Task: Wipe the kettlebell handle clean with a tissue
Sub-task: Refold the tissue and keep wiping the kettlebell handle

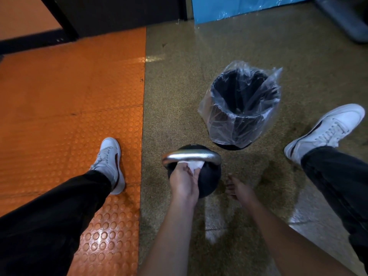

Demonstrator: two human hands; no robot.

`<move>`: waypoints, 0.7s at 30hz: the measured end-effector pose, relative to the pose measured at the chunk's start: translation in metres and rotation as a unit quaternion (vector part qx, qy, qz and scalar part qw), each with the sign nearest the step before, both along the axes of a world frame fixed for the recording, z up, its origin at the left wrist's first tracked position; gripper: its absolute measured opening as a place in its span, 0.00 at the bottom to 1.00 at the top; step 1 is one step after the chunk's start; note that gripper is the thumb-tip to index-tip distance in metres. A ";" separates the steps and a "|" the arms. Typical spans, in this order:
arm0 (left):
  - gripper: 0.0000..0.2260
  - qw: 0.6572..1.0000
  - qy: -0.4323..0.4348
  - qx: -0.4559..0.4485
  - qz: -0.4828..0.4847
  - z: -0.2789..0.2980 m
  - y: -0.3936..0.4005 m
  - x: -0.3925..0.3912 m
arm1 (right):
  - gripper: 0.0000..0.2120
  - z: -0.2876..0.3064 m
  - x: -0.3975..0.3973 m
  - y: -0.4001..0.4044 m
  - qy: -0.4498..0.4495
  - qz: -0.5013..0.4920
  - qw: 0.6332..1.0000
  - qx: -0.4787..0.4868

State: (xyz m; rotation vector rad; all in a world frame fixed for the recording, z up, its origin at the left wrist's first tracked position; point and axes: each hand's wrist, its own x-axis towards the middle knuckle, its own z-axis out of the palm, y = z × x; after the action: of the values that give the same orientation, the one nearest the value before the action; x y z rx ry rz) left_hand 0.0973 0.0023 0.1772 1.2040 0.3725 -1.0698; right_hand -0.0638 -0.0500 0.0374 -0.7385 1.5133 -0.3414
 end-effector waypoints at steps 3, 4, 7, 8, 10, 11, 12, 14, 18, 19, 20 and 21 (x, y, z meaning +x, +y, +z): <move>0.06 0.999 -0.015 -0.024 -0.041 0.002 0.015 -0.005 | 0.21 -0.001 0.000 -0.005 -0.006 -0.010 1.000 0.001; 0.07 0.998 -0.014 -0.044 -0.044 0.004 0.016 -0.003 | 0.21 -0.001 0.001 -0.007 -0.006 -0.012 1.000 -0.004; 0.12 0.997 -0.039 -0.033 -0.057 0.010 0.008 0.001 | 0.22 0.002 0.006 -0.013 -0.005 -0.019 1.000 -0.015; 0.12 0.995 -0.062 -0.006 -0.079 0.012 0.008 0.001 | 0.23 0.003 0.009 -0.016 -0.009 -0.022 1.000 -0.018; 0.08 0.984 -0.112 0.036 -0.131 0.016 0.013 0.001 | 0.22 0.013 0.013 -0.023 -0.019 -0.020 0.999 -0.036; 0.06 0.979 -0.127 0.047 -0.155 0.018 0.016 0.003 | 0.21 0.021 0.016 -0.028 -0.019 -0.019 0.998 -0.052; 0.05 0.974 -0.135 0.052 -0.174 0.020 0.018 0.006 | 0.20 0.029 0.018 -0.033 -0.017 -0.020 0.997 -0.075; 0.03 0.966 -0.142 0.046 -0.210 0.026 0.018 0.013 | 0.16 0.048 0.022 -0.043 -0.019 -0.023 0.992 -0.118; 0.08 0.947 -0.149 -0.028 -0.282 0.047 0.006 0.029 | 0.13 0.092 0.030 -0.062 -0.051 -0.030 0.981 -0.185; 0.07 0.947 -0.143 -0.044 -0.284 0.052 0.002 0.033 | 0.11 0.105 0.032 -0.067 -0.052 -0.032 0.976 -0.207; 0.07 0.949 -0.129 -0.062 -0.279 0.058 -0.002 0.036 | 0.09 0.118 0.034 -0.071 -0.056 -0.035 0.972 -0.224; 0.07 0.951 -0.115 -0.081 -0.275 0.063 -0.007 0.040 | 0.08 0.134 0.036 -0.074 -0.069 -0.038 0.968 -0.237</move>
State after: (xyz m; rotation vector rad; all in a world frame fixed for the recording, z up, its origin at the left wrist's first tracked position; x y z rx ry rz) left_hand 0.1369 -0.0044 0.2406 1.2991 -0.2492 -1.3846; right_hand -0.0280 -0.1245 0.1709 -1.0080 1.3413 -0.8157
